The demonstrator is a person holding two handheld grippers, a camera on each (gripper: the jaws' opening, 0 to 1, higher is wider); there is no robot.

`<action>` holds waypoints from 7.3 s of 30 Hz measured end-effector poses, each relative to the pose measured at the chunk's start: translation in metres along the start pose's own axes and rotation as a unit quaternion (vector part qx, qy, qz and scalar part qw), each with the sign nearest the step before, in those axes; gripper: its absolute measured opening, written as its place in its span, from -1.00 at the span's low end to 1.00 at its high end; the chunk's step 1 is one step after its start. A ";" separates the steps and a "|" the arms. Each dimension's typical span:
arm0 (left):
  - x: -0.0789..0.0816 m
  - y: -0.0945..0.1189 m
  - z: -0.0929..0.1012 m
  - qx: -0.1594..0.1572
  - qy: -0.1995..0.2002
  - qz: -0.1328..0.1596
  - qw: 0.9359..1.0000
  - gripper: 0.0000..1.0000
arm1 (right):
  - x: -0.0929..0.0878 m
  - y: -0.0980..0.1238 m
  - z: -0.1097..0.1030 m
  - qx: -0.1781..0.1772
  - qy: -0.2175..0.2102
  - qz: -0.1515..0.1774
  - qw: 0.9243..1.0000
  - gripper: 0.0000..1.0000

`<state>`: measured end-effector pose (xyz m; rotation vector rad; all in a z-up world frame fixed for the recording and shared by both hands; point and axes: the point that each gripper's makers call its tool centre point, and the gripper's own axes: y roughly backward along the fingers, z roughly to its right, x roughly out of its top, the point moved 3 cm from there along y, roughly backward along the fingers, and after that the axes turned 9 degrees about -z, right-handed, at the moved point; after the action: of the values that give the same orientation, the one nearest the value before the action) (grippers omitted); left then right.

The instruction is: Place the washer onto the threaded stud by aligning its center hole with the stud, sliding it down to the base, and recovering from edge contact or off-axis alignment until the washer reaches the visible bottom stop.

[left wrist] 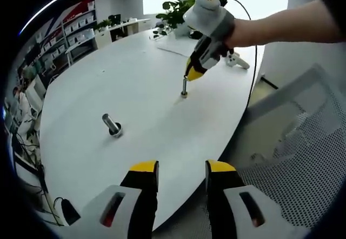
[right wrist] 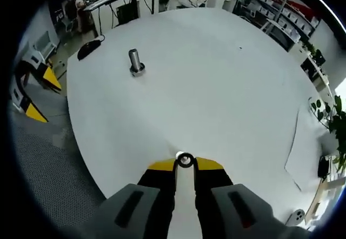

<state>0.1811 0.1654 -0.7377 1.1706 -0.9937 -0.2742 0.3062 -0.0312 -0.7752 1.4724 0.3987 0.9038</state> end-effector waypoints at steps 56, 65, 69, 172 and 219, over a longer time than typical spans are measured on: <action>-0.006 -0.003 -0.003 0.005 0.006 -0.014 1.000 -0.35 | -0.013 -0.049 -0.004 0.028 0.006 -0.053 0.998 -0.63; -0.004 -0.003 -0.002 0.002 0.004 -0.012 1.000 -0.36 | -0.019 -0.027 -0.001 0.022 -0.020 -0.021 0.999 -0.57; -0.003 -0.003 0.000 0.000 0.000 -0.011 1.000 -0.36 | -0.019 -0.012 -0.001 0.012 -0.036 0.012 0.999 -0.48; 0.032 0.037 -0.043 0.078 0.085 0.132 0.985 -0.23 | -0.043 0.068 -0.012 -0.058 -0.258 0.214 0.940 -0.17; 0.020 0.033 -0.045 0.064 0.111 0.113 0.985 -0.18 | -0.046 0.045 -0.029 -0.046 -0.193 0.167 0.966 -0.17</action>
<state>0.2178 0.1947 -0.7009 1.1636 -0.9463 0.1009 0.2434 -0.0516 -0.7485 1.6119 -0.1833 0.8566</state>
